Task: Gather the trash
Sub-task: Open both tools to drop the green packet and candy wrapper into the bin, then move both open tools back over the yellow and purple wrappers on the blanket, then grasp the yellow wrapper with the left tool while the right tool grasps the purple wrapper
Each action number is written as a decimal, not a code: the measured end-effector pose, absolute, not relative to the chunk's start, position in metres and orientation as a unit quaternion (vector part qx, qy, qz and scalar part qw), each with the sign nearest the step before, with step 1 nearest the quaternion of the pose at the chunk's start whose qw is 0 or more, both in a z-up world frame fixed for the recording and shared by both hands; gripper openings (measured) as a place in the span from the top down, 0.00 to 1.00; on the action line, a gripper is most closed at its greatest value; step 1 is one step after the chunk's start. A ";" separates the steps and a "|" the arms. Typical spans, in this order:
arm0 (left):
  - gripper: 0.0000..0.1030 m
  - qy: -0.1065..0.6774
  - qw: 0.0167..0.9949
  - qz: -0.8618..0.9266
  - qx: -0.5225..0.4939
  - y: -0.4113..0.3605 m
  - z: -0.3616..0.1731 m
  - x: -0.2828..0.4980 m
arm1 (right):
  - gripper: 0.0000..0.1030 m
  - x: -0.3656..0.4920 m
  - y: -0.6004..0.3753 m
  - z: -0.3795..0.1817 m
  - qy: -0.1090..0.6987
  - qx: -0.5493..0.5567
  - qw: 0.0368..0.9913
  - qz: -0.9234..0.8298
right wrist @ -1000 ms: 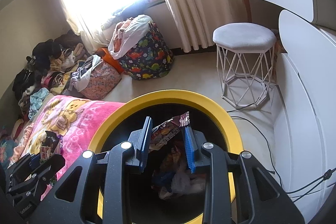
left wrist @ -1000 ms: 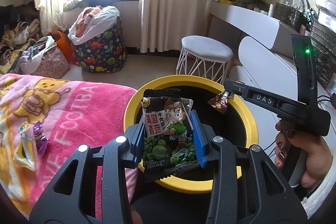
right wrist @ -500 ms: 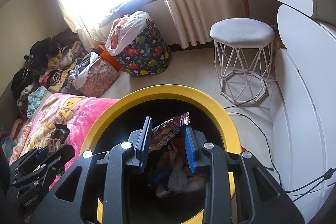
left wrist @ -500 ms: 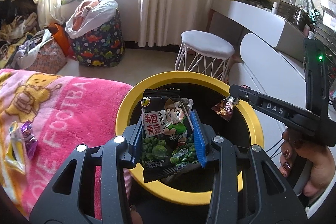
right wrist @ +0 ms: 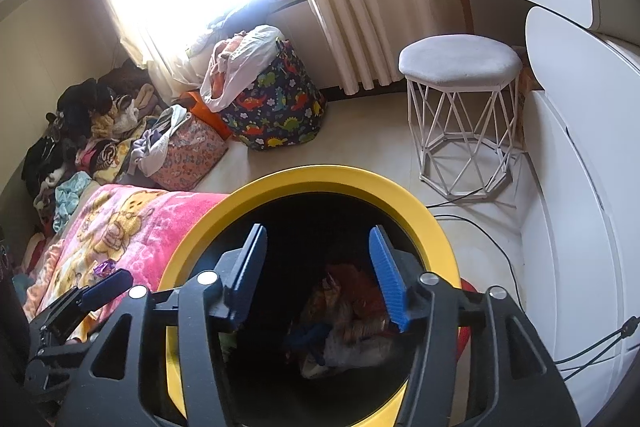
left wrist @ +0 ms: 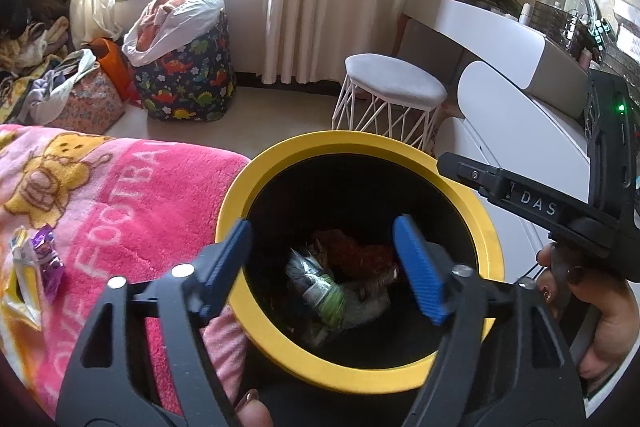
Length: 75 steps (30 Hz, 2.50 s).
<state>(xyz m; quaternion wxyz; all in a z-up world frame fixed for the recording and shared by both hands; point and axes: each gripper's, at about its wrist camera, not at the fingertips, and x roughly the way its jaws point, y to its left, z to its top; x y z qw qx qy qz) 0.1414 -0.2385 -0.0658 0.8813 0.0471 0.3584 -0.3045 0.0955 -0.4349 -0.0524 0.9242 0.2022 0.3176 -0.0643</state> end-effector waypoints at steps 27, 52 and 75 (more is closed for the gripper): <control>0.11 0.334 0.929 -0.157 0.006 -0.113 -0.053 0.155 | 0.41 0.137 -0.334 -0.028 0.326 0.164 0.928 0.076; 0.28 0.389 0.908 -0.050 -0.146 0.055 -0.097 0.187 | 0.57 0.216 -0.167 -0.072 0.427 0.096 0.867 0.236; 0.79 0.395 0.899 -0.125 -0.145 0.020 -0.097 0.190 | 0.84 0.206 -0.191 -0.065 0.392 0.110 0.887 0.217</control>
